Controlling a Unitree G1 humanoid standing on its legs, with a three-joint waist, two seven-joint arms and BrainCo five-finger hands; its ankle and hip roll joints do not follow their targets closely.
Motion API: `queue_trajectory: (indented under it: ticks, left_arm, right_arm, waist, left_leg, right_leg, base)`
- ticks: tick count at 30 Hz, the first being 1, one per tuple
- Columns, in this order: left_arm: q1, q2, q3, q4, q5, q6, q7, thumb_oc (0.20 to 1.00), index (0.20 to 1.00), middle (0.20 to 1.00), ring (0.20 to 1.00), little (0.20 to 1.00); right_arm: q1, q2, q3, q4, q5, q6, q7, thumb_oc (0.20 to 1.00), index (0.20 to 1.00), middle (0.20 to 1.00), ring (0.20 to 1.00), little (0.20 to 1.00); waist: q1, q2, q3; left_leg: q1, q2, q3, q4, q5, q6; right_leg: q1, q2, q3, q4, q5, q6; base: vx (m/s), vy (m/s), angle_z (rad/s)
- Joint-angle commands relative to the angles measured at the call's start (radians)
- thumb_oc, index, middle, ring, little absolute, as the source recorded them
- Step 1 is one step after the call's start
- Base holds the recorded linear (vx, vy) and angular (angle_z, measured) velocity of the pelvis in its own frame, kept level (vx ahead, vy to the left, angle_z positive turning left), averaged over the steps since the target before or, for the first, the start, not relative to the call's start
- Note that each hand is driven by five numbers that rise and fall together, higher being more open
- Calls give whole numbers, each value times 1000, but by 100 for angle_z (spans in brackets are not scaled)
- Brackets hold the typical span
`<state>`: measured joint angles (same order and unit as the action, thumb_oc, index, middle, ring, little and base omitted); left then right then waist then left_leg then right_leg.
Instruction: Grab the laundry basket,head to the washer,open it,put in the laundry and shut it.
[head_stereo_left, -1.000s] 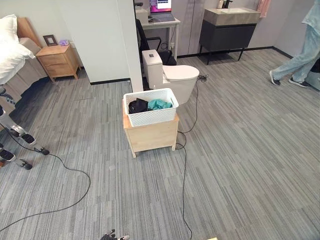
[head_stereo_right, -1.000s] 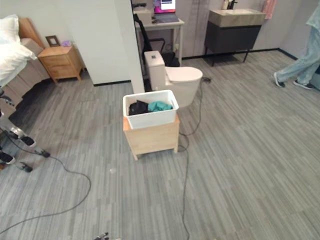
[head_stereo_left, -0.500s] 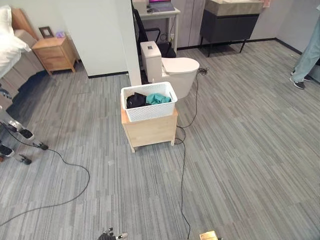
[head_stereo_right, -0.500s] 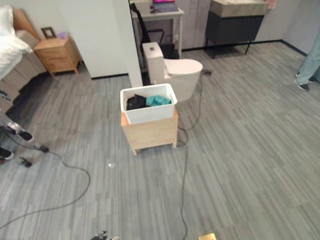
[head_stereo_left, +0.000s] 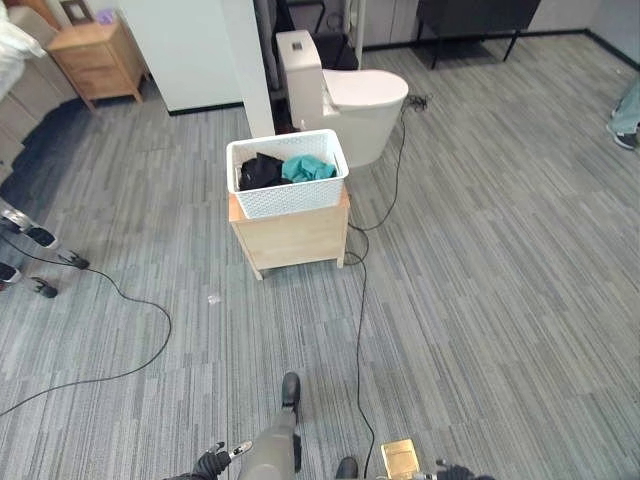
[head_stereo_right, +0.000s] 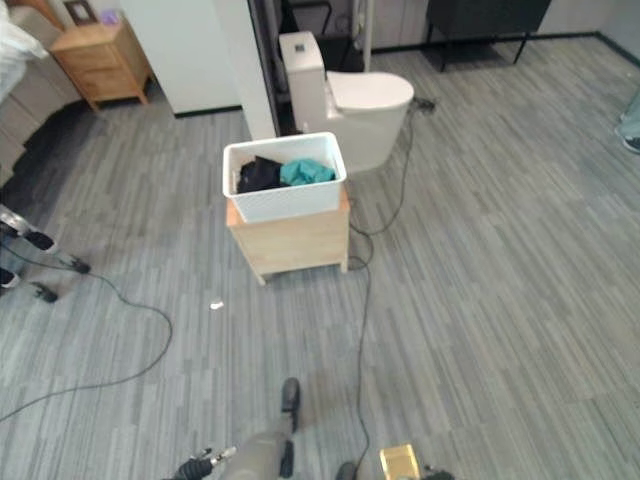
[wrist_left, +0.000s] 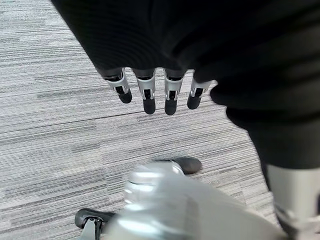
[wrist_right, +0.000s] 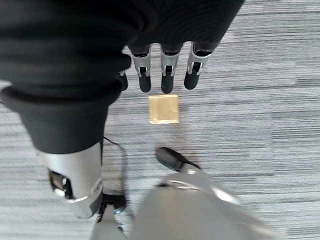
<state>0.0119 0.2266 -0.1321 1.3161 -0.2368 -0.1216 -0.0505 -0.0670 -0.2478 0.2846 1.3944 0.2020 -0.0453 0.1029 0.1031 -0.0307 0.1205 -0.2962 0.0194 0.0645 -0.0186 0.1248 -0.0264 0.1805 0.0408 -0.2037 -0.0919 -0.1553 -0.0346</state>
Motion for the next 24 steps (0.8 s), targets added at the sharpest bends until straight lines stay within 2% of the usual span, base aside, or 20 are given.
queue_trajectory:
  ticks: [1,2,3,4,5,6,7,9,10,11,12,13,14,15,16,17,18,19,22,24]
  left_arm:
    - [-20,22,-11,-6,-17,-10,4,1000,1000,1000,1000,1000]
    - [-35,27,-13,-17,-21,-13,7,1000,1000,1000,1000,1000]
    - [-35,27,-13,-17,-21,-13,7,1000,1000,1000,1000,1000]
    - [-54,35,-24,-55,-36,-19,13,1000,1000,1000,1000,1000]
    - [-65,39,-33,-71,-40,-23,16,1000,1000,1000,1000,1000]
    - [-65,39,-33,-71,-40,-23,16,1000,1000,1000,1000,1000]
    - [-76,43,-41,-86,-50,-27,21,1000,1000,1000,1000,1000]
    - [-93,52,-50,-99,-61,-34,33,1000,1000,1000,1000,1000]
    - [-97,54,-54,-101,-66,-36,41,1000,1000,1000,1000,1000]
    - [-105,55,-61,-106,-72,-40,51,1000,1000,1000,1000,1000]
    - [-105,55,-61,-106,-72,-40,51,1000,1000,1000,1000,1000]
    - [-106,55,-63,-107,-70,-43,52,1000,1000,1000,1000,1000]
    - [-108,58,-64,-109,-69,-46,55,1000,1000,1000,1000,1000]
    - [-110,57,-63,-115,-69,-47,58,1000,1000,1000,1000,1000]
    - [-120,61,-60,-126,-60,-57,69,1000,1000,1000,1000,1000]
    - [-120,61,-60,-126,-60,-57,69,1000,1000,1000,1000,1000]
    - [-121,64,-58,-132,-55,-62,74,1000,1000,1000,1000,1000]
    - [-121,70,-50,-140,-24,-70,96,1000,1000,1000,1000,1000]
    - [-116,73,-40,-160,-22,-77,114,1000,1000,1000,1000,1000]
    - [-102,72,-43,-176,-14,-81,110,1000,1000,1000,1000,1000]
  right_arm:
    - [68,-1,-1,-52,18,-6,-4,1000,1000,1000,1000,1000]
    - [62,4,-8,-63,42,-13,0,1000,1000,1000,1000,1000]
    - [62,4,-8,-63,42,-13,0,1000,1000,1000,1000,1000]
    - [54,6,-4,-80,55,-16,-1,1000,1000,1000,1000,1000]
    - [47,4,-3,-93,65,-18,-2,1000,1000,1000,1000,1000]
    - [47,5,-3,-93,65,-18,-2,1000,1000,1000,1000,1000]
    - [37,2,-1,-106,78,-19,-4,1000,1000,1000,1000,1000]
    - [20,-1,-7,-126,101,-27,-14,1000,1000,1000,1000,1000]
    - [17,-1,-10,-137,114,-33,-18,1000,1000,1000,1000,1000]
    - [18,-12,-19,-168,138,-39,-28,1000,1000,1000,1000,1000]
    - [18,-12,-19,-168,138,-39,-28,1000,1000,1000,1000,1000]
    - [20,-18,-27,-182,149,-45,-34,1000,1000,1000,1000,1000]
    - [20,-28,-35,-201,163,-52,-46,1000,1000,1000,1000,1000]
    - [21,-34,-42,-216,172,-57,-53,1000,1000,1000,1000,1000]
    - [30,-52,-59,-264,185,-64,-65,1000,1000,1000,1000,1000]
    - [30,-52,-59,-264,185,-64,-66,1000,1000,1000,1000,1000]
    - [35,-59,-66,-276,187,-64,-68,1000,1000,1000,1000,1000]
    - [53,-71,-79,-316,188,-67,-71,1000,1000,1000,1000,1000]
    - [94,-85,-100,-381,200,-77,-72,1000,1000,1000,1000,1000]
    - [153,-97,-131,-445,212,-88,-67,1000,1000,1000,1000,1000]
  waist:
    - [23,-43,-51]
    - [24,-60,-56]
    - [24,-60,-56]
    - [10,-64,-38]
    - [-3,-60,-24]
    - [-2,-60,-24]
    - [-19,-51,-5]
    - [-32,-31,23]
    - [-36,-23,31]
    - [-48,-3,43]
    - [-49,-3,44]
    - [-55,4,50]
    - [-63,4,55]
    - [-68,1,60]
    - [-85,-16,74]
    - [-85,-17,73]
    - [-90,-25,77]
    - [-95,-42,77]
    - [-111,-57,80]
    - [-121,-78,67]
  left_leg:
    - [-47,-5,22,155,-35,5]
    - [-26,-30,32,172,-80,37]
    - [-26,-30,32,172,-80,37]
    - [6,-59,31,174,-118,71]
    - [21,-68,25,175,-133,87]
    - [21,-68,26,175,-133,87]
    - [30,-74,19,179,-146,105]
    - [60,-70,18,172,-163,125]
    - [84,-68,15,167,-177,126]
    - [138,-51,-2,138,-170,119]
    - [140,-51,-2,138,-170,119]
    - [167,-44,-6,126,-177,110]
    - [185,-41,-11,118,-187,101]
    - [196,-42,-14,117,-192,94]
    - [227,-54,-31,118,-218,79]
    - [225,-55,-31,117,-217,80]
    - [233,-60,-35,123,-228,77]
    - [258,-66,-43,118,-247,70]
    - [285,-74,-70,116,-260,66]
    - [313,-82,-96,109,-281,61]
  right_leg:
    - [64,-111,-25,92,-67,79]
    - [36,-135,-20,209,-54,105]
    - [36,-135,-20,209,-54,105]
    - [-51,-160,-2,409,45,138]
    - [-94,-167,12,506,96,150]
    - [-95,-168,12,507,96,150]
    - [-151,-172,27,607,152,162]
    - [-225,-196,9,714,182,172]
    - [-251,-215,-9,726,163,172]
    - [-307,-205,-58,649,86,121]
    - [-305,-205,-58,648,85,121]
    - [-311,-198,-72,576,44,108]
    - [-333,-196,-76,489,43,108]
    - [-330,-196,-68,411,55,113]
    - [-350,-190,4,220,133,147]
    - [-351,-190,4,218,135,147]
    - [-360,-195,32,167,166,160]
    - [-378,-201,54,90,221,183]
    - [-384,-188,86,83,240,188]
    - [-364,-172,138,91,242,181]
  base:
    - [541,249,-11]
    - [262,132,-11]
    - [451,307,-9]
    - [245,244,-13]
    - [245,244,2]
    - [73,133,54]
    - [64,115,60]
    - [167,150,28]
    - [335,86,3]
    - [272,37,0]
    - [270,-19,-9]
    - [190,-52,4]
    - [249,-85,14]
    - [326,-180,8]
    - [233,-146,-3]
    - [244,-153,5]
    - [221,-141,39]
    - [223,-142,45]
    - [225,-164,39]
    - [222,-215,27]
